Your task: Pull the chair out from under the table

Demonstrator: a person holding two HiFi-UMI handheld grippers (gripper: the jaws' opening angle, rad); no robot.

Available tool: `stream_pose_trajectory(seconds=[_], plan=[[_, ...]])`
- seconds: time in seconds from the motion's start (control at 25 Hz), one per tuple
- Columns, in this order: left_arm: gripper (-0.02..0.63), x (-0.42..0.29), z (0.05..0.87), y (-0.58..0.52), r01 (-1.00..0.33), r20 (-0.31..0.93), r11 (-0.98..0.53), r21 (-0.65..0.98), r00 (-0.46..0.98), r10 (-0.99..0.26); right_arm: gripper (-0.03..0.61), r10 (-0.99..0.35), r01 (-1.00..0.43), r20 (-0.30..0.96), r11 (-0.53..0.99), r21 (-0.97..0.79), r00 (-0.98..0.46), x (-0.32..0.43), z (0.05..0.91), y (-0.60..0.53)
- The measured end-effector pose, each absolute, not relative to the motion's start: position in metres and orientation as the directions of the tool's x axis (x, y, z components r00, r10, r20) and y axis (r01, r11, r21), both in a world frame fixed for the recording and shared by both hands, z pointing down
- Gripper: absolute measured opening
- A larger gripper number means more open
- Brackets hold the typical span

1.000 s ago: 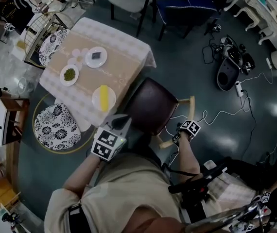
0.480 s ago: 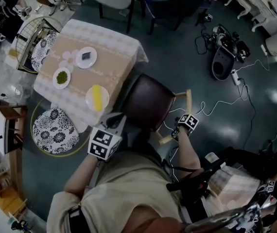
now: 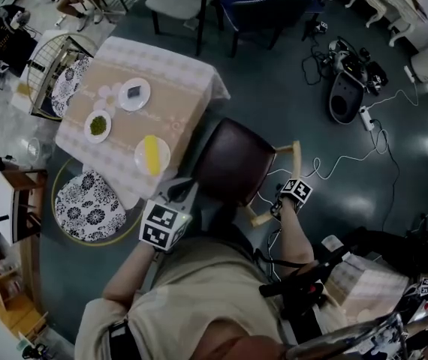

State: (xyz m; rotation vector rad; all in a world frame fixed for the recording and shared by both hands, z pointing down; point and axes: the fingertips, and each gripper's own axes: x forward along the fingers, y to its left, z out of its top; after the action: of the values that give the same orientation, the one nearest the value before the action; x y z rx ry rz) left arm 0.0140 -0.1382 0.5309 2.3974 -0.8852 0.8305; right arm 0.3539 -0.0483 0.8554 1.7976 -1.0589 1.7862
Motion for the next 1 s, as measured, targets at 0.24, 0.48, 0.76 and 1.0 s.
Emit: stream_pose_trajectory(seconds=[0.24, 0.48, 0.76, 1.0], plan=[[0.006, 0.012, 0.529, -0.137, -0.693, 0.672, -0.697, 0.184, 0.606, -0.425, 0.137, -0.232, -0.733, 0.968, -0.641, -0.228, -0.098, 0.358, 0.856, -0.046], [0.006, 0.014, 0.528, -0.135, -0.695, 0.675, -0.697, 0.179, 0.602, -0.427, 0.136, -0.239, -0.736, 0.966, -0.636, -0.231, -0.098, 0.361, 0.858, -0.046], [0.006, 0.021, 0.526, -0.134, -0.685, 0.672, -0.707, 0.177, 0.609, -0.422, 0.135, -0.232, -0.732, 0.968, -0.643, -0.225, -0.093, 0.366, 0.857, -0.040], [0.006, 0.019, 0.535, -0.135, -0.678, 0.681, -0.714, 0.174, 0.607, -0.410, 0.135, -0.234, -0.730, 0.968, -0.645, -0.226, -0.093, 0.366, 0.860, -0.040]])
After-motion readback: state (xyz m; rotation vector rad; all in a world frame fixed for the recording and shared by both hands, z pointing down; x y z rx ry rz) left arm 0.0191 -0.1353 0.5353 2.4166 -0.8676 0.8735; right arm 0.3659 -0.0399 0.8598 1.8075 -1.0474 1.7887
